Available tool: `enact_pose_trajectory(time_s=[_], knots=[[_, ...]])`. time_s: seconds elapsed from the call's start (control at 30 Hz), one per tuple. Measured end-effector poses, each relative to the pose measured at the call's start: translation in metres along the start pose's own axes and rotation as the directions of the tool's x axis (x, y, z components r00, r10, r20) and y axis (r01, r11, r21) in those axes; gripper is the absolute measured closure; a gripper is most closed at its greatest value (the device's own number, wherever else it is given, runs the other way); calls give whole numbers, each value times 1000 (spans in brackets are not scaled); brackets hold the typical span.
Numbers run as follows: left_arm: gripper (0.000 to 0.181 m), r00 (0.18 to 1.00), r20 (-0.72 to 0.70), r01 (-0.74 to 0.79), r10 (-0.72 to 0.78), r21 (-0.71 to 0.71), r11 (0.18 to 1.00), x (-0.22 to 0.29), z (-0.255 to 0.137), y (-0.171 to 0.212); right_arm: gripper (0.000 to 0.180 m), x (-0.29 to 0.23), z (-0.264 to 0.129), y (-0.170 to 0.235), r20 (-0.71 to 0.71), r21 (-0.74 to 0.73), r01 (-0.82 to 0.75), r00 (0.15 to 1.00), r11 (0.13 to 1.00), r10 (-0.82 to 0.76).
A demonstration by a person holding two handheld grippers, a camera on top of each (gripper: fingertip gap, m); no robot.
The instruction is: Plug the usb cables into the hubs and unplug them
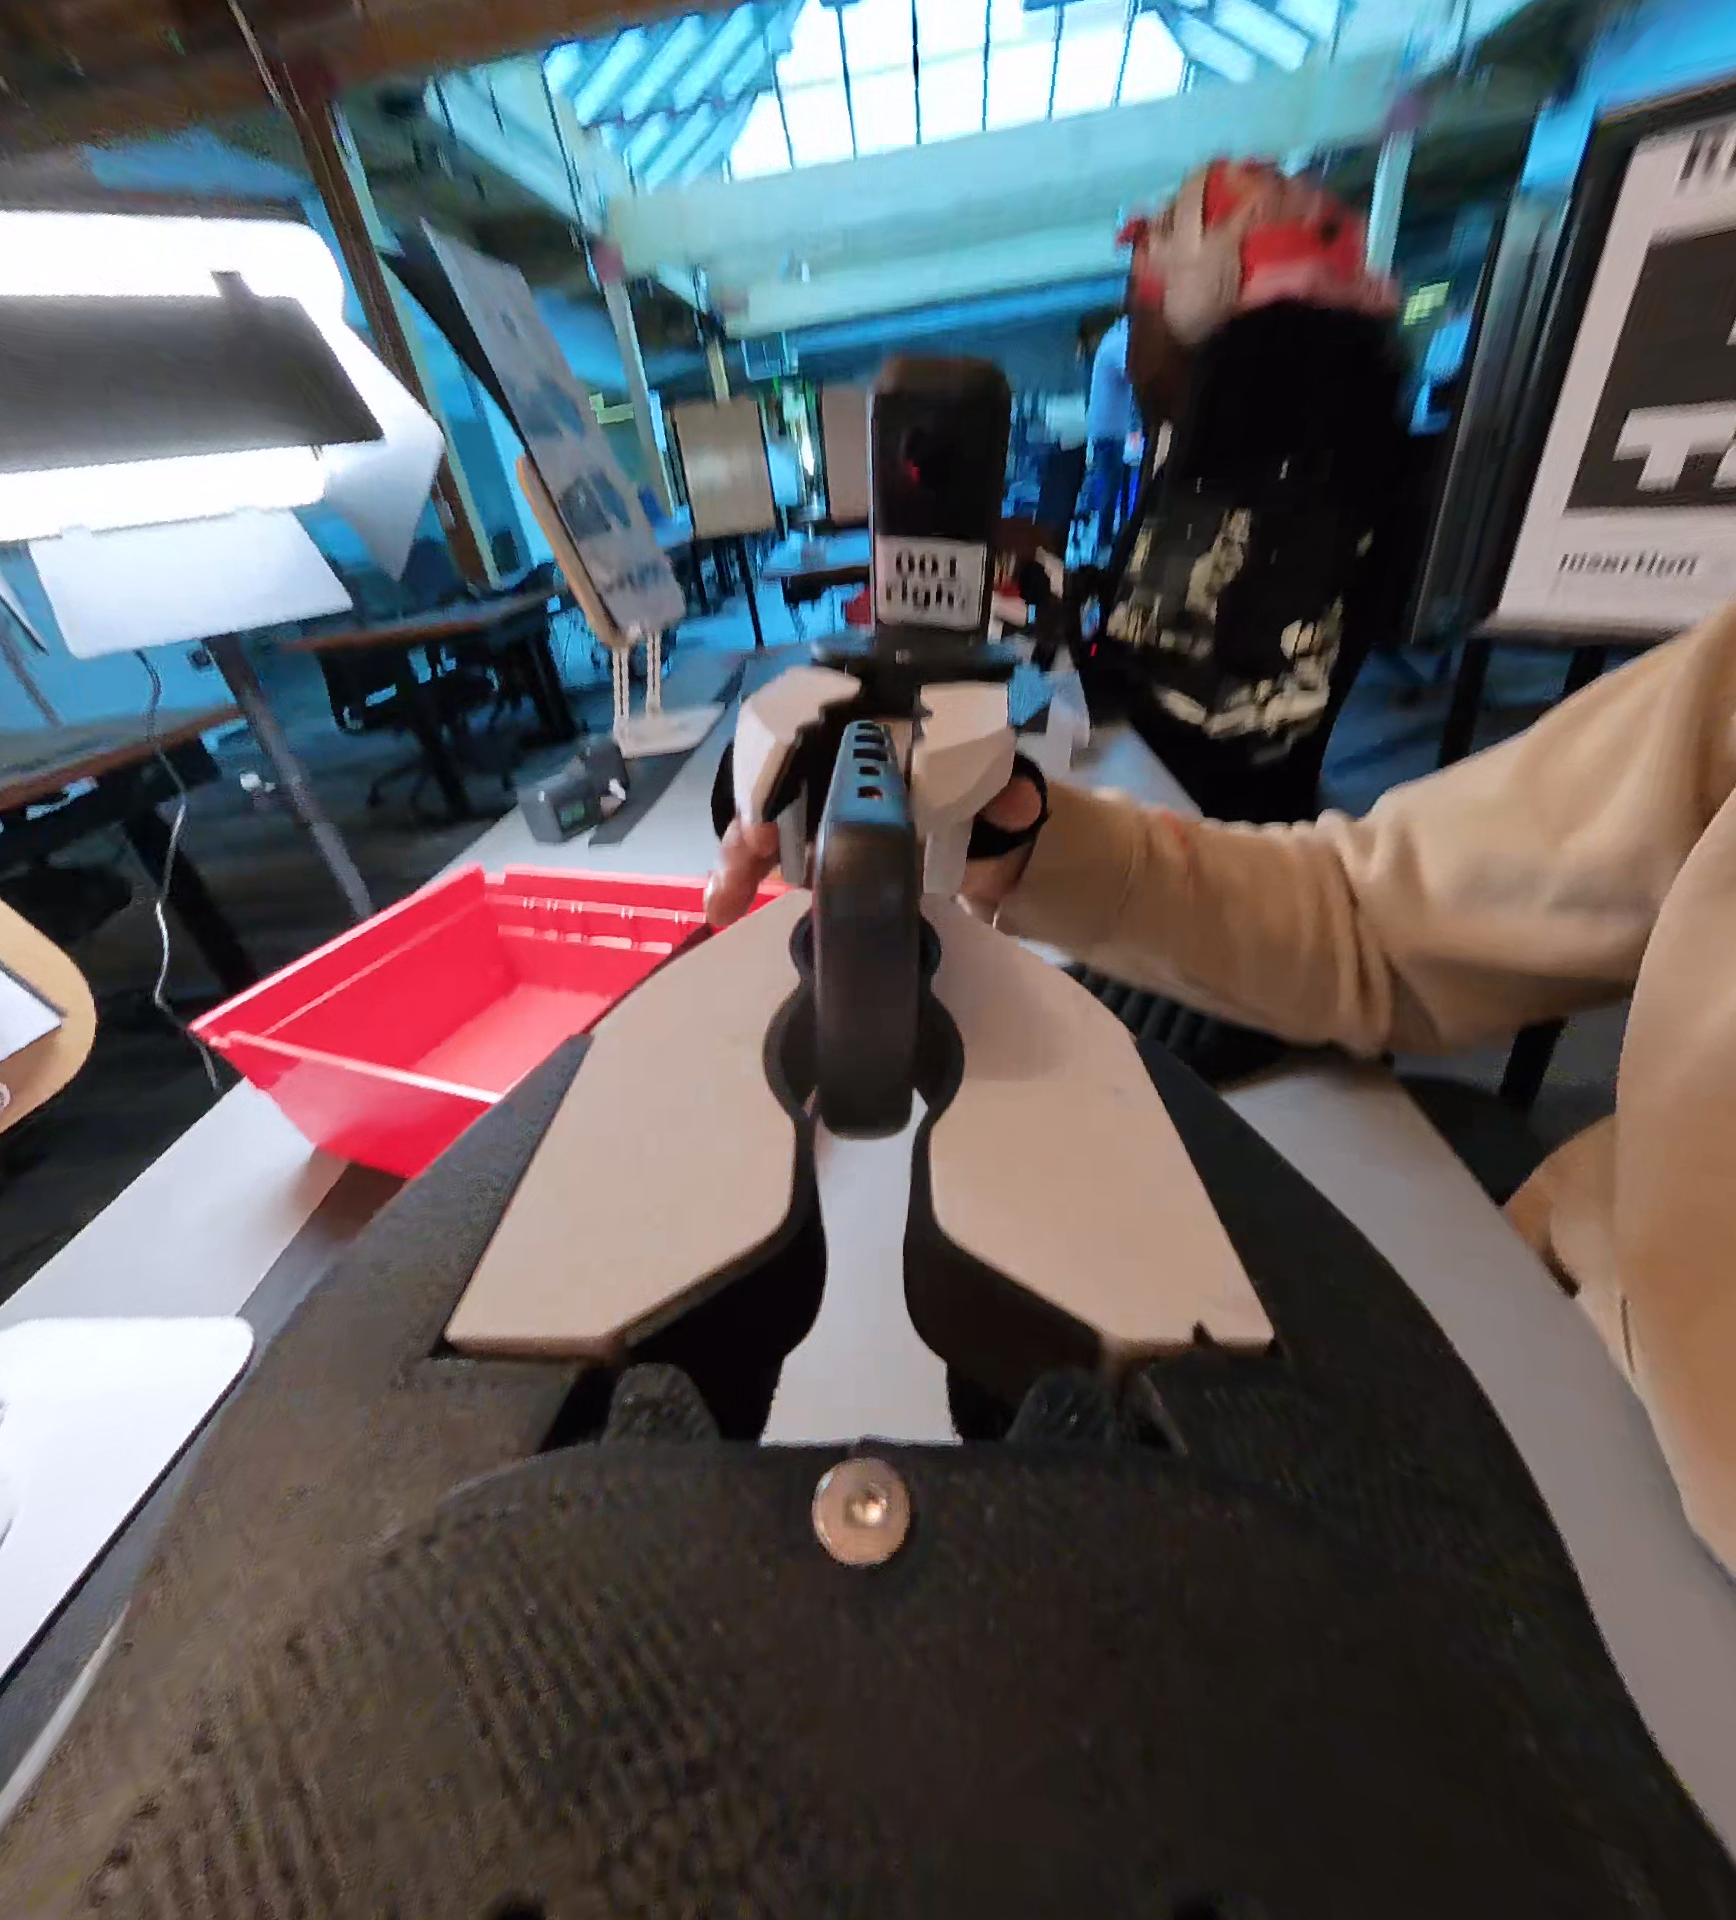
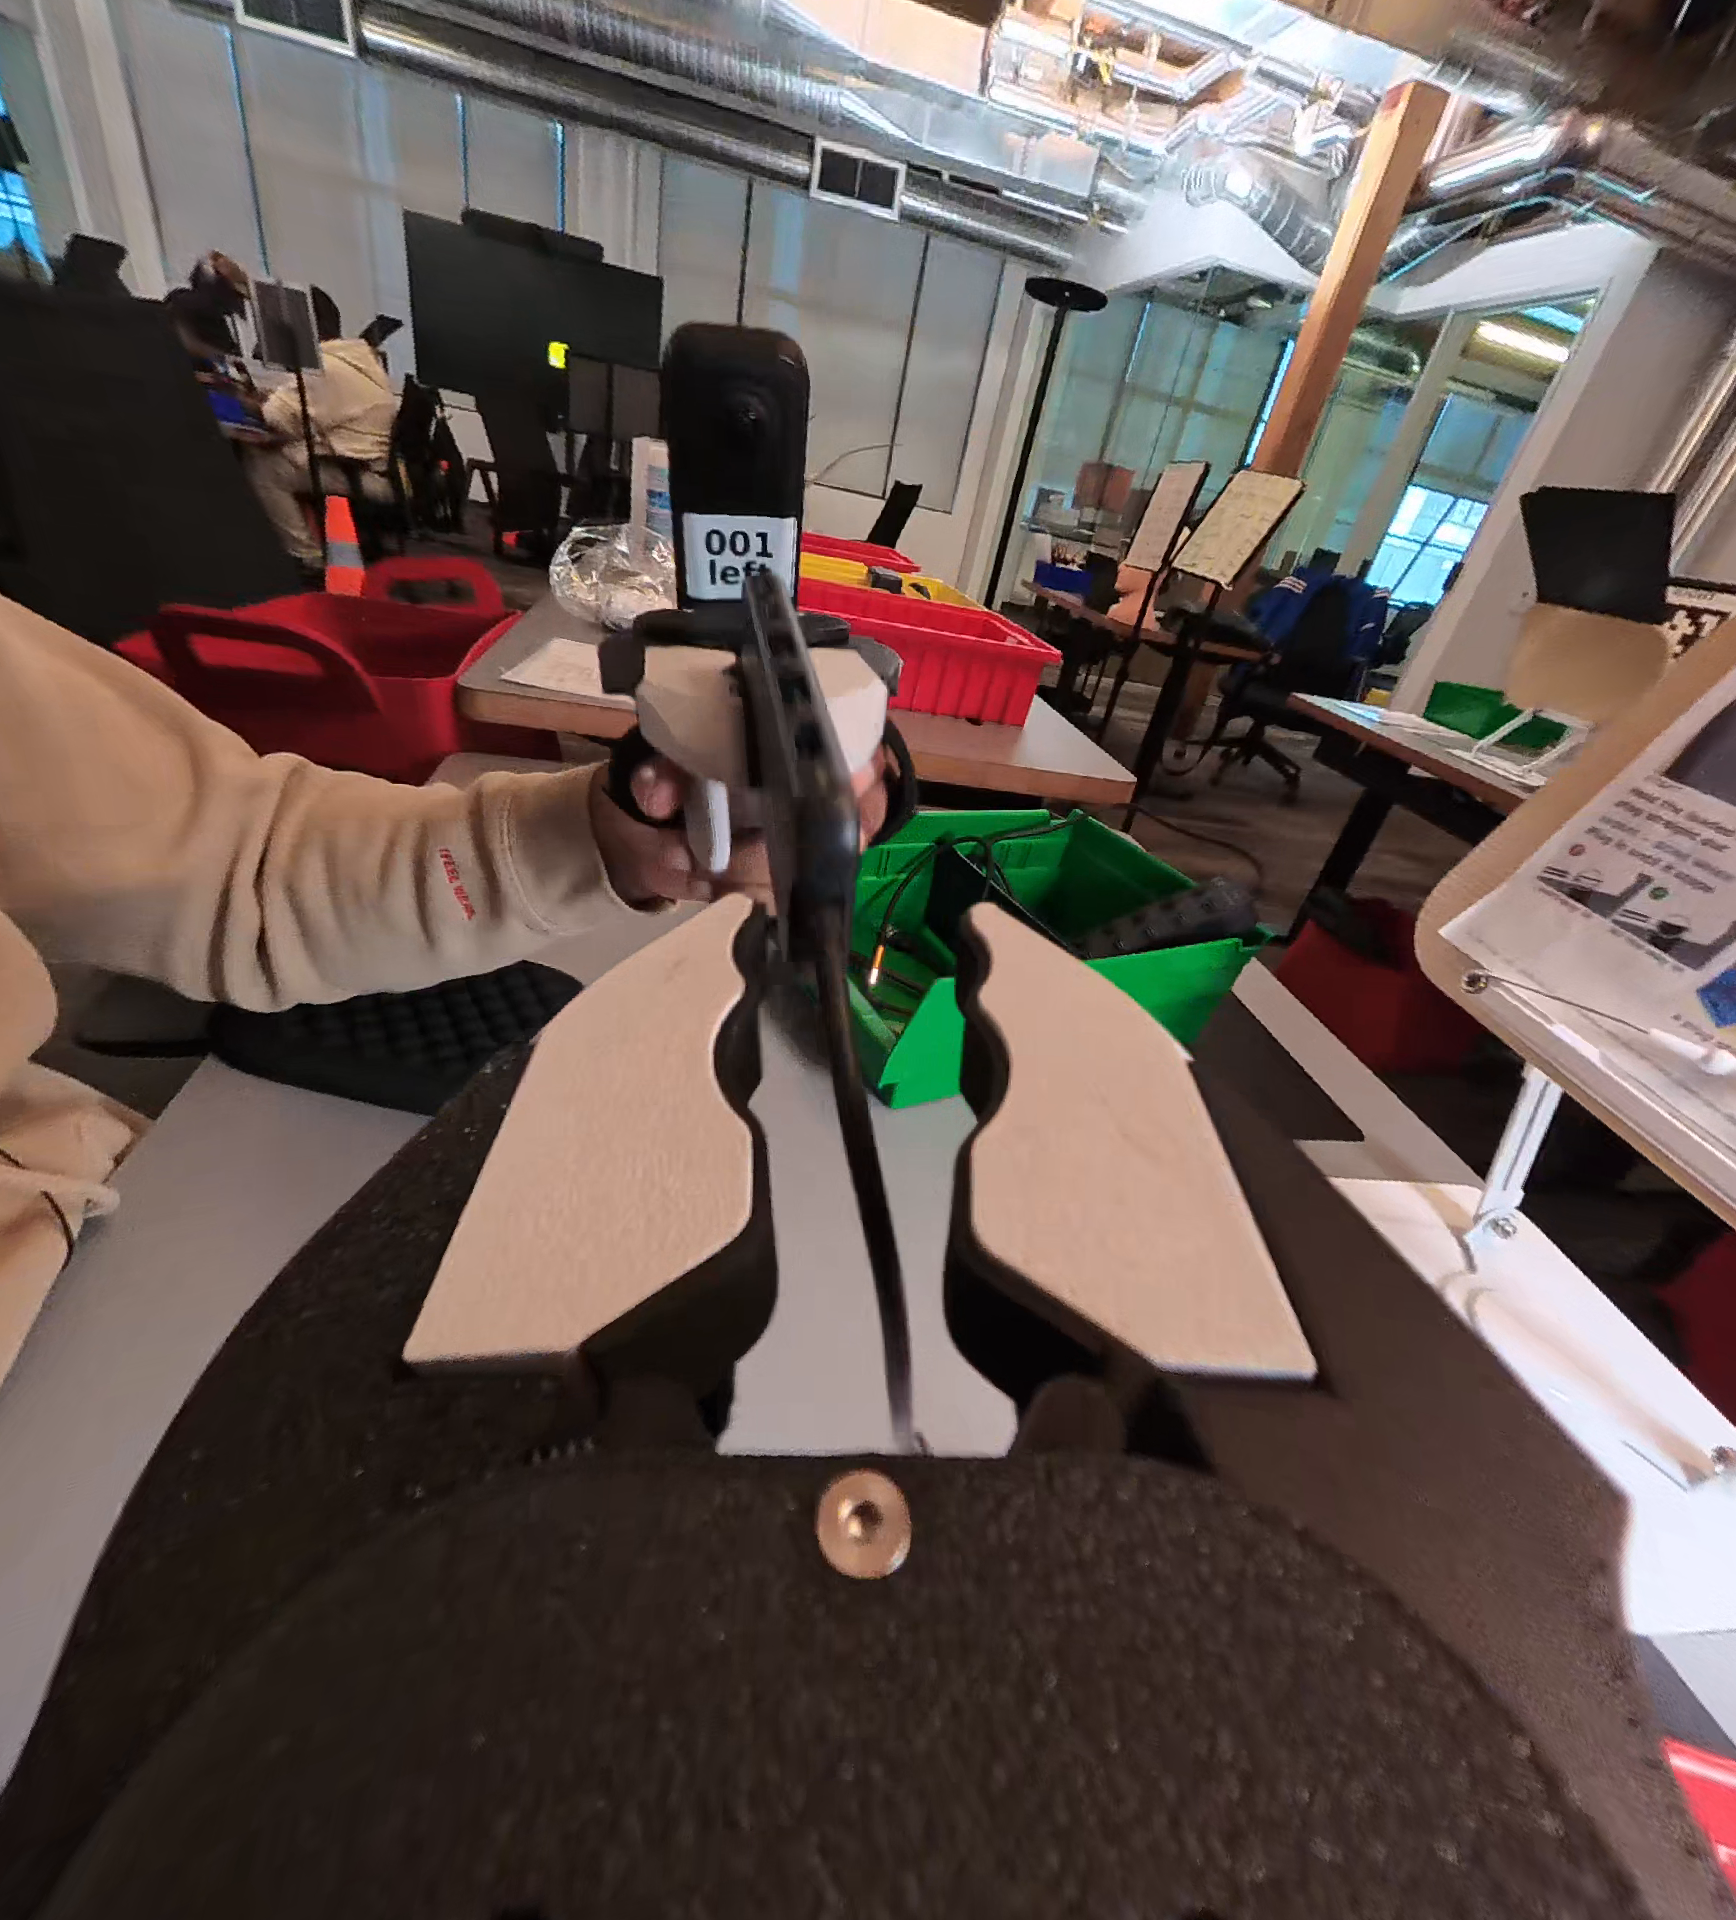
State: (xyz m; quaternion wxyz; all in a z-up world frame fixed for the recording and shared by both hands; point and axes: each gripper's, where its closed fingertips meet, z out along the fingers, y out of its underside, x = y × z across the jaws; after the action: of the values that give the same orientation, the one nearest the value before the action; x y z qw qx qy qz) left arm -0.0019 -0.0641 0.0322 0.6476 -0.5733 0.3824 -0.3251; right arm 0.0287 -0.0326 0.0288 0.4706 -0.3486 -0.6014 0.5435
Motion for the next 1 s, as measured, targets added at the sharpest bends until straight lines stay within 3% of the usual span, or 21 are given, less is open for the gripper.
enact_pose_trajectory(time_s=[0.3,0.57,0.67,0.87,1.0], knots=[[168,995,-34,97,-91,269,958,-3,-8,-22,133,-10,18,-7,55,112,-106,993,988,100],[168,993,-38,116,-110,210,971,1,18,9,147,-13,26,-5,29,132,-104,994,986,101],[168,994,-1,106,-108,197,975,-4,18,12,151,-5,25,2,-17,69,-91,996,993,92],[168,996,70,41,-59,239,970,-10,8,-2,142,15,26,25,-152,-80,-53,988,995,40],[168,994,105,5,-36,275,961,-10,2,-12,135,14,27,19,-171,-59,-44,985,997,33]])
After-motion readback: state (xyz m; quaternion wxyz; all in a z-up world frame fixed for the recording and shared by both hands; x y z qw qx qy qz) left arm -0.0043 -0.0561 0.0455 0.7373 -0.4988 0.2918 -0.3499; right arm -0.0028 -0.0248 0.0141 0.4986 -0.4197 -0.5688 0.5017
